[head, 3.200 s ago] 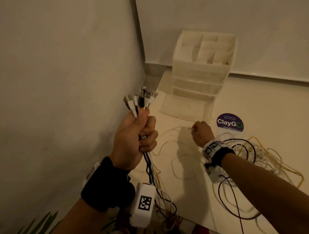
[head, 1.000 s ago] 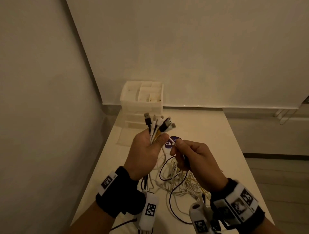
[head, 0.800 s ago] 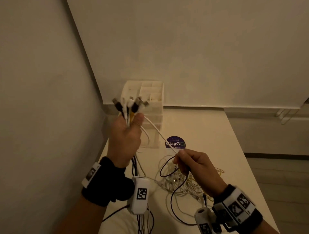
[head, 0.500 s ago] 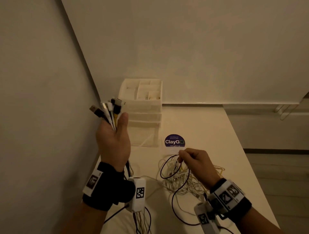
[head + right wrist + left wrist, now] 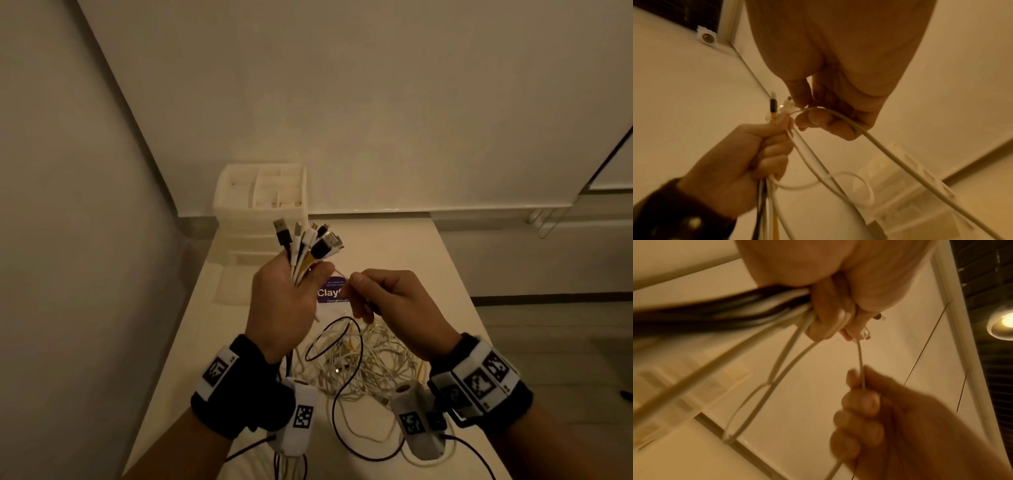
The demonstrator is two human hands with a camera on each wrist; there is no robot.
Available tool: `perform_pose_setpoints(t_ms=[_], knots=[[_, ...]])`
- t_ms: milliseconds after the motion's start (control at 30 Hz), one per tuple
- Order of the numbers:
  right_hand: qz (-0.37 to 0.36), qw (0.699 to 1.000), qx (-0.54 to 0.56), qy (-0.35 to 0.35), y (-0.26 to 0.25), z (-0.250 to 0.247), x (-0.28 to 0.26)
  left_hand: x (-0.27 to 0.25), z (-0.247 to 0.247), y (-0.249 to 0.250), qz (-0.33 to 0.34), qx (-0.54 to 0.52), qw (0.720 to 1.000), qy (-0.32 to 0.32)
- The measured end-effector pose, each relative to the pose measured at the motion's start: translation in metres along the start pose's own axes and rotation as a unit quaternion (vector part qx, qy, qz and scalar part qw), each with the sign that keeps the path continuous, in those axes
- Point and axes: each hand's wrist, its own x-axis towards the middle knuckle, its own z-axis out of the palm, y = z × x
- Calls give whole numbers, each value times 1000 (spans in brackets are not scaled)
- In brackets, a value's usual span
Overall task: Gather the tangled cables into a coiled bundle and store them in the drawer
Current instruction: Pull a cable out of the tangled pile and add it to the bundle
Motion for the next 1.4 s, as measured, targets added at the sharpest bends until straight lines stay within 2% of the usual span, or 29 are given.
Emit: perform_pose_setpoints(t_ms=[67,200,300,433,500,667,733,833,1033,1167,1300,1400], knots=[[8,1000,8,1,16,-1,-2,8,-7,4,-4,-28,999,37],[44,999,6,6,53,-3,-10,31,-37,-1,-18,-114,981,153],[62,997,-13,35,77,-5,-13,41,-56,-4,-10,-101,977,187],[66,993,-31,94,80,-4,-9,33,-60,-5,-18,-30,983,181],[64,992,-22,108,71,-3,-5,25,-54,-6,-24,-14,988,151],[23,997,8,72,31,6,9,1,-10,-7,-63,12,996,-55],[17,997,54,56,16,8,14,-4,1,-12,-61,16,993,-99],[18,993,110,49,6,7,16,-5,7,-15,-42,13,995,-88],[24,997,67,4,21,6,0,9,-7,-8,-30,16,999,-5],[66,996,65,13,42,0,-17,20,-26,-10,-56,-53,997,24],[105,993,49,-6,62,-5,-41,26,-42,-12,-87,-103,990,43],[144,989,39,-14,70,-5,-61,25,-45,-11,-108,-117,987,33]])
